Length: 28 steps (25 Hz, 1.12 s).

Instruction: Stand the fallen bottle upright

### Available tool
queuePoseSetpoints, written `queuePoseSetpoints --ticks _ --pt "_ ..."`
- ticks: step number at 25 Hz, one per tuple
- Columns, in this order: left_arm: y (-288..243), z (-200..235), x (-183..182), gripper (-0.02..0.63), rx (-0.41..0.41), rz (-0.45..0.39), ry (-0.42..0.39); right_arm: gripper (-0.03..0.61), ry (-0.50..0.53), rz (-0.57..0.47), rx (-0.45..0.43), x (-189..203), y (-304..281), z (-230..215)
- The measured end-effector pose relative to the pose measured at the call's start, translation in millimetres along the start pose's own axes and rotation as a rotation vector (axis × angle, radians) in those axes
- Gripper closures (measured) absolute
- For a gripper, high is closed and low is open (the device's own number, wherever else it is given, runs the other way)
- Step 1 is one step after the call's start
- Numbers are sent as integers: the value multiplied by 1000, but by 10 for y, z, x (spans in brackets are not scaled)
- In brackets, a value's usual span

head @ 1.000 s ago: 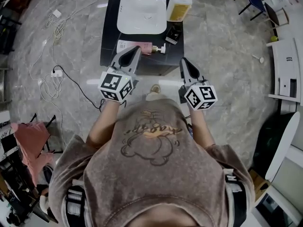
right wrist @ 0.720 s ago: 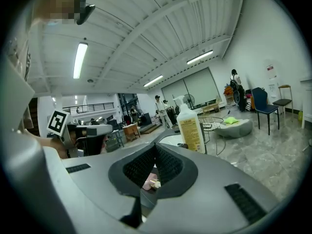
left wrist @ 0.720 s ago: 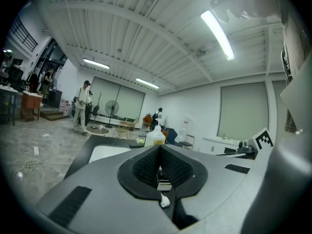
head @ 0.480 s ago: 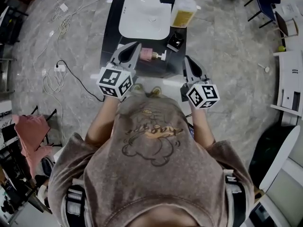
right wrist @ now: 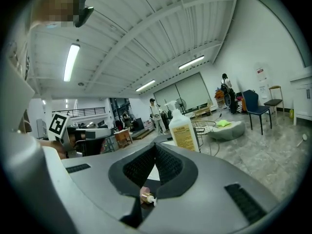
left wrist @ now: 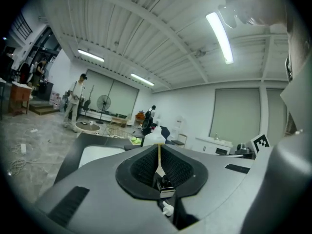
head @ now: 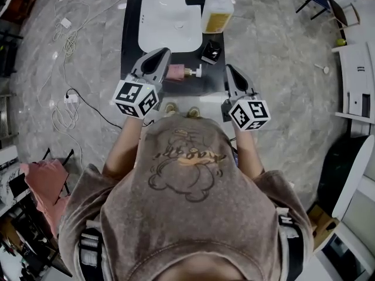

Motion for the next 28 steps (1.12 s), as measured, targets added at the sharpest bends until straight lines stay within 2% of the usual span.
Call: queuePoseSetpoints --ticks 5,11,14,19,28 --pt "-67 98 -17 580 73 25 -3 581 -8 -7 31 10 -46 33" --pt "-222 227 18 466 163 91 28 581 -15 -7 61 28 -100 39" --pt "-332 291 80 374 204 129 50 581 -18 -9 75 31 -105 24" --pt "-587 317 316 282 313 278 9 581 -29 -10 112 62 -95 -43" --pt "-958 242 866 267 513 615 -90 581 -38 -15 166 79 15 -175"
Point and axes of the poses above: the fingertips, and each gripper's own axes: y backward along the fingers, z to its left, x out of its underside, the point moved 8 cm from there along y, backward along the fingers, and after that the axes turned 14 degrees about x, right-handed, at the moved point
